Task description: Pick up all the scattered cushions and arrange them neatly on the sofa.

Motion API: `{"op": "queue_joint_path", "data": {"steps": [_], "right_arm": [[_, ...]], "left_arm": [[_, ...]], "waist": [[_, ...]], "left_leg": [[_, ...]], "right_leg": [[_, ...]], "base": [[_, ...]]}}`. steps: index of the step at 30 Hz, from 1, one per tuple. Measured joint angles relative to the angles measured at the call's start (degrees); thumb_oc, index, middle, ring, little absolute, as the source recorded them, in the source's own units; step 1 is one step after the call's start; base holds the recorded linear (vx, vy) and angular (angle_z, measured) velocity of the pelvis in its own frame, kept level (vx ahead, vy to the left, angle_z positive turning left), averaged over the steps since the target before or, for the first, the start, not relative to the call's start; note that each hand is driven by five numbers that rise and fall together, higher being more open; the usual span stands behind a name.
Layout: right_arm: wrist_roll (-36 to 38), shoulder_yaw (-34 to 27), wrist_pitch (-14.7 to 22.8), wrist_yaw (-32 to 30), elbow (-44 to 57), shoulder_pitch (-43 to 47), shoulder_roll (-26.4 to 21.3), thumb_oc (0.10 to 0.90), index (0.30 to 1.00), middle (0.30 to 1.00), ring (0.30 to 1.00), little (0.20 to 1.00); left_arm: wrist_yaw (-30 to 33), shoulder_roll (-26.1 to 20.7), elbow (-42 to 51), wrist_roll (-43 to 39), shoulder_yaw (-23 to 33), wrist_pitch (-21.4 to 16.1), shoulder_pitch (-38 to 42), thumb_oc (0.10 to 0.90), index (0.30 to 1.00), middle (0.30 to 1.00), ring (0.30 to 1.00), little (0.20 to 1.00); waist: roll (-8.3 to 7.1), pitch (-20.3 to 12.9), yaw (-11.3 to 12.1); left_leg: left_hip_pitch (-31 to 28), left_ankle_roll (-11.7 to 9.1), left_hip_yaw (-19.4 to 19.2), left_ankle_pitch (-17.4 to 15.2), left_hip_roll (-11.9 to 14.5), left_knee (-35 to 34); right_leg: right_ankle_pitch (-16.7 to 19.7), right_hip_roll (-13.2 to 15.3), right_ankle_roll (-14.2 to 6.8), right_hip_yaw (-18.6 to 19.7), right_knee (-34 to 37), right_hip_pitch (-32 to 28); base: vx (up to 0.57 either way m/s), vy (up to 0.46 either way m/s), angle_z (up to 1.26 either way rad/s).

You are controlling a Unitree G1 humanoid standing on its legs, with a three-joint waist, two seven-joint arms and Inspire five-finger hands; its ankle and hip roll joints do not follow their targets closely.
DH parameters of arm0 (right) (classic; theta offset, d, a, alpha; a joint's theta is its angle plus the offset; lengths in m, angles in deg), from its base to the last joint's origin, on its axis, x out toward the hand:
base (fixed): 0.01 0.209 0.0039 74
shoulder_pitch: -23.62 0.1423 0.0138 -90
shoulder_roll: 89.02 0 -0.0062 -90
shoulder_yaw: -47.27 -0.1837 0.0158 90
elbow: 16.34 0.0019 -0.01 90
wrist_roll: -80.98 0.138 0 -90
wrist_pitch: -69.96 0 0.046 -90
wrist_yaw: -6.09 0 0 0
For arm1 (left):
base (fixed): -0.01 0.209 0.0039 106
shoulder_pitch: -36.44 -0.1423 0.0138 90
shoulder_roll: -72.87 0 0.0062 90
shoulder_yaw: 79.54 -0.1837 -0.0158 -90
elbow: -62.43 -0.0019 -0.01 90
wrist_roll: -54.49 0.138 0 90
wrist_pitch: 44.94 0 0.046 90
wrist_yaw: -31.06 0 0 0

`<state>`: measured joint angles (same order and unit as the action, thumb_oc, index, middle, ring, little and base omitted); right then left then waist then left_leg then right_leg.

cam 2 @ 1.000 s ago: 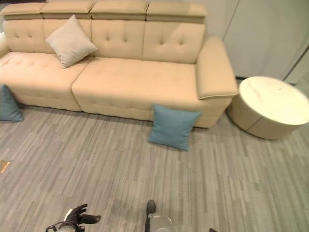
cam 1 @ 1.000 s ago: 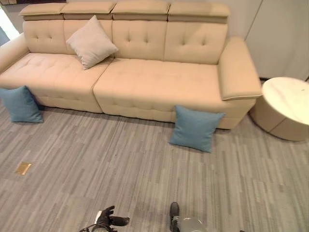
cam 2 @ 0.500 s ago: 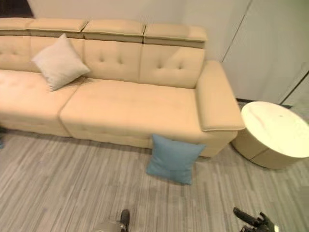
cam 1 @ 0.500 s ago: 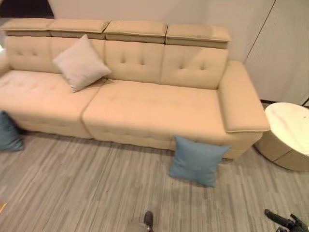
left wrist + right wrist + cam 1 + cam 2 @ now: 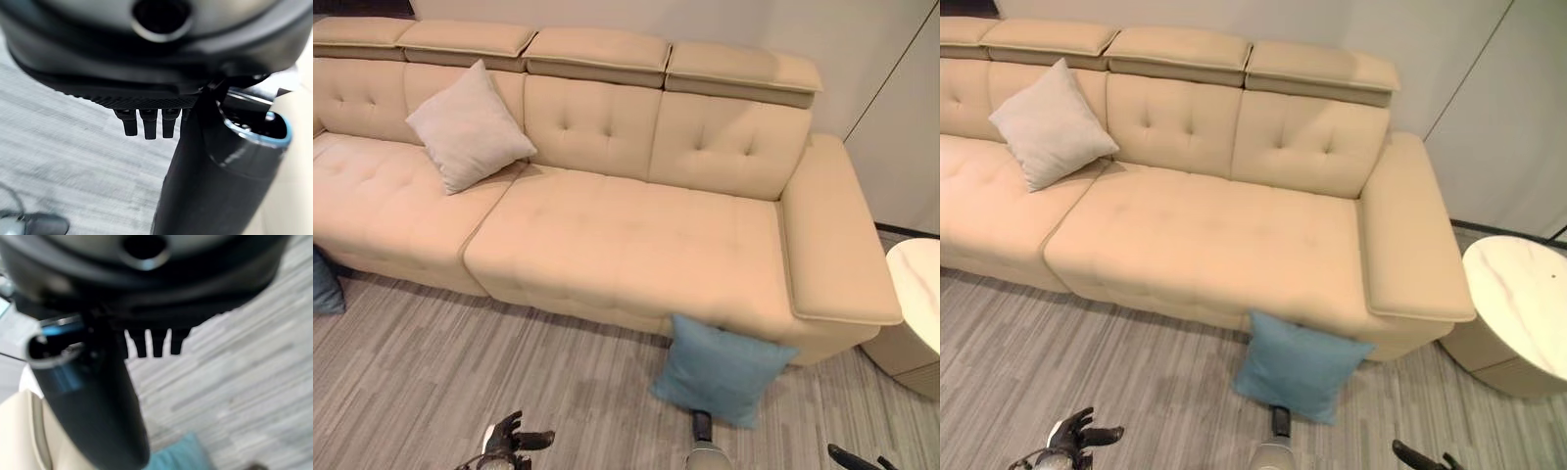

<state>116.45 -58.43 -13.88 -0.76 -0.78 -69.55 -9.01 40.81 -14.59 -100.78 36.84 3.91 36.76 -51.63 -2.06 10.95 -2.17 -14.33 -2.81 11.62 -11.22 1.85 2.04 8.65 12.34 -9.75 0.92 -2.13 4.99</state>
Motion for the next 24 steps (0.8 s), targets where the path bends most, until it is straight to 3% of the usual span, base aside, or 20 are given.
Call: {"op": "queue_joint_path", "data": {"steps": [3, 4, 6, 7, 8, 10, 11, 12, 13, 14, 15, 18, 21, 23, 24], "right_arm": [[0.09, 0.52, -0.30, 0.18, 0.10, 0.69, 0.62, 0.800, 0.900, 0.900, 0.900, 0.900], [0.07, 0.48, -0.57, 0.07, -0.37, 1.33, 0.62, 0.800, 0.900, 0.900, 0.900, 0.900], [0.05, 0.43, -0.57, -0.94, -1.04, 2.52, -0.04, 0.800, 0.900, 0.900, 0.900, 0.900], [0.05, 0.41, -0.53, -0.96, -1.07, 2.62, -1.10, 0.800, 0.900, 0.900, 0.900, 0.900], [0.04, 0.23, -0.36, -1.18, -1.34, 2.45, -2.37, 0.800, 0.900, 0.900, 0.900, 0.900], [-0.03, -0.06, -0.30, -1.16, -1.28, 2.70, -5.34, 0.800, 0.900, 0.900, 0.900, 0.900], [-0.28, -0.33, 0.24, -1.31, -1.28, 3.27, -6.55, 0.800, 0.900, 0.900, 0.900, 0.900], [-0.44, -1.26, 1.06, -1.64, -1.27, 4.03, -7.65, 0.800, 0.900, 0.900, 0.900, 0.900], [-0.53, -1.29, 1.68, -1.95, -1.25, 4.11, -8.13, 0.800, 0.900, 0.900, 0.900, 0.900], [-0.56, -1.15, 1.92, -2.35, -1.06, 4.42, -8.36, 0.800, 0.900, 0.900, 0.900, 0.900], [-0.71, -0.93, 2.16, -2.43, -1.02, 5.09, -7.09, 0.800, 0.900, 0.900, 0.900, 0.900], [-1.53, 1.33, 2.13, -4.24, -0.79, 6.49, -3.75, 0.800, 0.900, 0.900, 0.900, 0.900], [-2.68, 4.25, 1.43, -4.49, 1.32, 6.35, 1.53, 0.800, 0.900, 0.900, 0.900, 0.900], [-3.25, 6.45, 1.04, -4.70, 1.65, 6.90, 3.76, 0.800, 0.900, 0.900, 0.900, 0.900], [-3.81, 7.29, 0.85, -4.62, 1.81, 7.51, 4.29, 0.800, 0.900, 0.900, 0.900, 0.900]], "left_arm": [[-0.54, 3.96, 0.16, 1.01, -0.35, 0.06, -1.76, 0.800, 0.900, 0.900, 0.900, 0.900], [-0.61, 4.19, 0.03, 1.01, -0.27, 0.23, -1.06, 0.800, 0.900, 0.900, 0.900, 0.900], [-0.25, 4.15, 0.35, 1.00, -0.89, 0.34, -0.02, 0.800, 0.900, 0.900, 0.900, 0.900], [-0.27, 4.04, 0.13, 1.06, -2.53, 0.66, 1.21, 0.800, 0.900, 0.900, 0.900, 0.900], [-0.64, 4.12, 0.36, 2.14, -3.17, 0.89, 2.32, 0.800, 0.900, 0.900, 0.900, 0.900], [-1.80, 4.19, 1.88, 3.27, -5.54, 1.12, 2.66, 0.800, 0.900, 0.900, 0.900, 0.900], [-1.90, 4.20, 1.84, 3.62, -6.78, 1.15, 2.68, 0.800, 0.900, 0.900, 0.900, 0.900], [-2.21, 4.26, 1.78, 4.37, -7.35, 1.27, 2.55, 0.800, 0.900, 0.900, 0.900, 0.900], [-2.35, 4.16, 1.80, 4.49, -7.95, 1.27, 2.54, 0.800, 0.900, 0.900, 0.900, 0.900], [-2.36, 4.10, 1.86, 4.70, -8.07, 1.23, 2.60, 0.800, 0.900, 0.900, 0.900, 0.900], [-2.32, 3.32, 1.77, 4.79, -8.05, 1.23, 3.22, 0.800, 0.900, 0.900, 0.900, 0.900], [-1.23, 2.26, 1.64, 6.90, -9.24, 1.36, 3.56, 0.800, 0.900, 0.900, 0.900, 0.900], [-0.10, 1.29, 1.58, 7.73, -9.02, 1.67, 2.91, 0.800, 0.900, 0.900, 0.900, 0.900], [0.26, 0.31, 1.55, 8.64, -8.97, 1.94, 2.49, 0.800, 0.900, 0.900, 0.900, 0.900], [0.71, 0.34, 1.72, 8.79, -8.88, 2.10, 2.57, 0.800, 0.900, 0.900, 0.900, 0.900]], "waist": [[2.93, -0.76, -0.68], [3.06, -0.89, -1.34], [2.06, -0.44, -1.74], [1.12, -0.12, -2.69], [0.12, 0.48, -4.01], [0.11, 0.50, -2.77], [0.30, 0.59, -2.32], [0.46, 0.69, -2.03], [0.98, 0.68, -1.88], [2.08, 0.74, -1.32], [1.44, 0.91, -0.23], [0.60, 1.28, -0.85], [0.08, 1.62, -0.86], [-0.28, 1.98, -0.44], [0.79, 2.21, 0.07]], "left_leg": [[3.31, -3.21, -0.20, 2.00, 4.91, 2.29], [5.63, -4.77, 1.11, 2.92, 6.38, 4.17], [8.20, -6.68, -0.14, 6.92, 6.69, 6.19], [10.25, -7.21, -3.59, 9.07, 6.99, 7.30], [12.35, -6.32, -12.04, 9.32, 8.02, 9.33], [12.26, -3.79, -18.36, 7.75, 6.95, 7.20], [12.06, -2.51, -17.79, 6.77, 5.10, 5.63], [11.15, 0.35, -17.24, 6.16, 2.33, 1.36], [10.56, 1.27, -17.02, 6.83, 0.20, -1.52], [10.89, 3.03, -15.47, 8.38, -0.79, -2.39], [10.50, 3.37, -14.36, 8.67, -1.48, -2.28], [10.65, 3.88, -14.29, 8.68, -2.88, -1.99], [9.65, 4.75, -19.14, 8.57, -3.23, -2.37], [10.24, 5.41, -22.85, 8.05, -2.55, -1.17], [10.30, 5.83, -24.83, 7.80, -1.15, -1.26]], "right_leg": [[-2.83, -4.58, 2.26, -3.24, -1.60, 0.47], [-3.49, -5.01, 3.61, -5.90, -1.41, 0.23], [-4.43, -5.52, 5.41, -8.57, -2.10, -0.39], [-5.16, -4.09, 6.27, -11.06, -2.24, -0.67], [-5.46, -3.18, 6.67, -14.50, -0.83, -2.33], [-5.96, -3.79, 7.61, -14.65, -1.09, -1.88], [-5.90, -3.76, 7.80, -14.54, -0.91, -1.83], [-6.06, -3.90, 8.27, -14.29, -0.76, -1.78], [-6.10, -4.68, 8.23, -14.52, -0.89, -1.83], [-6.11, -6.20, 8.25, -14.08, -1.39, -1.46], [-6.27, -6.18, 8.14, -12.29, -2.11, -0.38], [-4.69, -6.11, 6.84, -9.55, -1.94, 0.77], [-1.19, -6.17, 5.83, -6.48, -0.24, 1.40], [4.66, -7.08, 4.99, -8.00, 3.57, 2.01], [4.60, -6.89, 3.49, -13.40, 3.87, 1.82]], "base": [[0.01, -0.486, 0.44], [-0.14, -0.342, 0.80], [-0.18, -0.352, 0.95], [-0.12, -0.215, 1.32], [-0.06, -0.182, 1.35], [-0.01, -0.120, 0.51], [0.03, -0.065, -0.05], [0.02, -0.030, -0.03], [0.02, 0.015, -0.12], [0.01, 0.040, -0.38], [0.01, 0.064, -0.53], [0.02, 0.087, -0.44], [-0.02, 0.059, -0.81], [-0.05, -0.004, -1.03], [-0.04, -0.073, -0.86]]}}
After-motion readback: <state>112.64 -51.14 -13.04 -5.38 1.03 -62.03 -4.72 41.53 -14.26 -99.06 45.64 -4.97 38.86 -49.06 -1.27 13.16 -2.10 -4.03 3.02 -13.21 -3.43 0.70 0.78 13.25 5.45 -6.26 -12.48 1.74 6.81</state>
